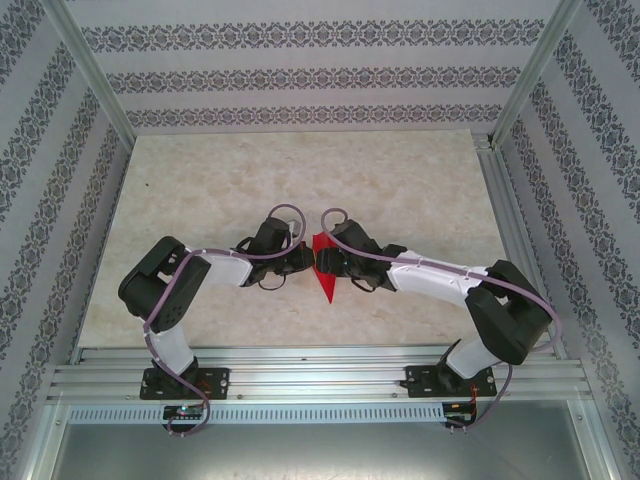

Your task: Fold a paper plane with a square sheet of paper (pick it up from the middle)

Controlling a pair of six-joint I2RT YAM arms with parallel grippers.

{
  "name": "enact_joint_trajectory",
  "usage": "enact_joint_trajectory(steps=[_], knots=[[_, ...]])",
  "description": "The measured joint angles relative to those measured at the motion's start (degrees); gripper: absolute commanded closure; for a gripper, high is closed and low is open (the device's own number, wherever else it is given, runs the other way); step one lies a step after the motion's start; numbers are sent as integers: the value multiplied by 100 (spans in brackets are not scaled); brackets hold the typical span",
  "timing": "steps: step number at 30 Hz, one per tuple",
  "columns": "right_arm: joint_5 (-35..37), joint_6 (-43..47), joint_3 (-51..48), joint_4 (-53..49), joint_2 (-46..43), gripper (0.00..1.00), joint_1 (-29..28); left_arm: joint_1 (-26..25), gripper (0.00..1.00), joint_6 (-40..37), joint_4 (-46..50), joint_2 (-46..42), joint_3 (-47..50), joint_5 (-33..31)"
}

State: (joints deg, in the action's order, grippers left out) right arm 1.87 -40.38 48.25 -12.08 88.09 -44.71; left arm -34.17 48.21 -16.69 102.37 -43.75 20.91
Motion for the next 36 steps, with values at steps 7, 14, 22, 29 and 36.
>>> enact_joint_trajectory(steps=[7,14,22,29,36], knots=[[-55,-2,4,-44,219,51,-39,4,100,17,-7,35,0,72],[-177,-22,85,-81,426,52,-144,4,100,33,-9,35,0,109],[-96,-170,291,-114,739,62,-332,4,100,37,-44,42,0,116],[494,-461,369,-299,765,68,-470,4,94,39,-46,46,0,129],[905,-570,595,-546,1001,75,-579,46,83,61,-44,46,61,125]])
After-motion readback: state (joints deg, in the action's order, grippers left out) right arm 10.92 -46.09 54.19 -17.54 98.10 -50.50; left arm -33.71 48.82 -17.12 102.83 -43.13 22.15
